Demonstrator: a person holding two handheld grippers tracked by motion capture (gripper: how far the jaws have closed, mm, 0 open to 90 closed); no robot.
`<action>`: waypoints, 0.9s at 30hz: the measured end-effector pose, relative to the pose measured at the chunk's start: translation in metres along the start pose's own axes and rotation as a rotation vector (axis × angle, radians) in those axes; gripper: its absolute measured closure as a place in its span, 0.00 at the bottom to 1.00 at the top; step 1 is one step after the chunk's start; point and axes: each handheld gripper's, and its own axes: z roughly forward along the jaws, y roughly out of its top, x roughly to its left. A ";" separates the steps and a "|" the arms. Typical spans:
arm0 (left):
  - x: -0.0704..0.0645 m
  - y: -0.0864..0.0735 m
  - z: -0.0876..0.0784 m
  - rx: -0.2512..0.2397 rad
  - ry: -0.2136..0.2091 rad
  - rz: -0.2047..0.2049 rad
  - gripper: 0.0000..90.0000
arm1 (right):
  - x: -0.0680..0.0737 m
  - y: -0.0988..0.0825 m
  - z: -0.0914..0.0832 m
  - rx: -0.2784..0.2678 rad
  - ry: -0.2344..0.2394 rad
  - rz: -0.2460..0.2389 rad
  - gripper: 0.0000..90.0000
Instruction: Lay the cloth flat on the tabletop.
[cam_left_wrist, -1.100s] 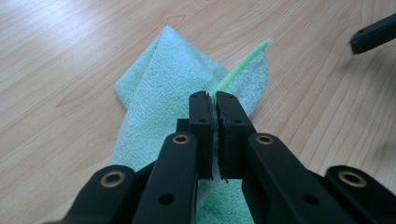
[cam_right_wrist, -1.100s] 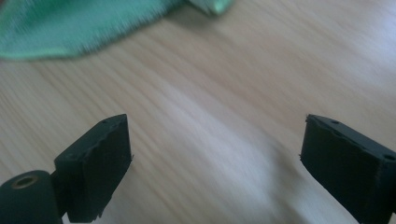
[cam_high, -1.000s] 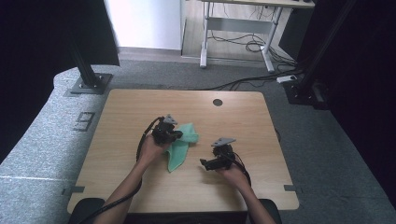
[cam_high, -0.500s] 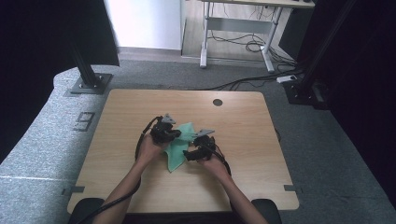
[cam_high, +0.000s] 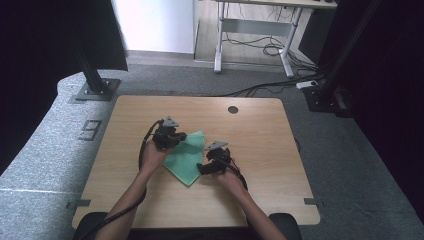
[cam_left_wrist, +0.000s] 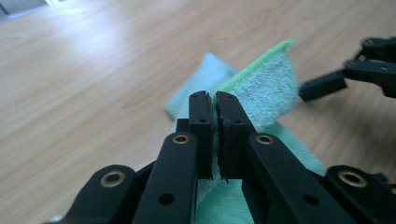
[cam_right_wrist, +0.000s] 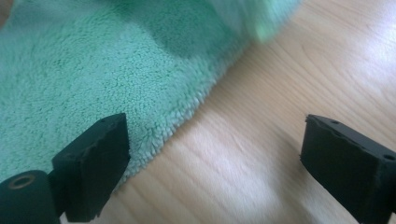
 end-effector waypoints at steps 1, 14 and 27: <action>0.002 0.000 -0.002 -0.007 0.008 -0.005 0.95 | -0.001 -0.002 -0.002 0.001 0.000 -0.003 0.10; 0.027 -0.022 -0.013 0.009 0.111 -0.072 0.95 | -0.016 -0.024 -0.028 0.040 0.015 0.005 0.12; 0.026 -0.037 -0.008 0.035 0.084 -0.079 0.66 | -0.023 -0.030 -0.037 0.052 0.028 0.000 0.17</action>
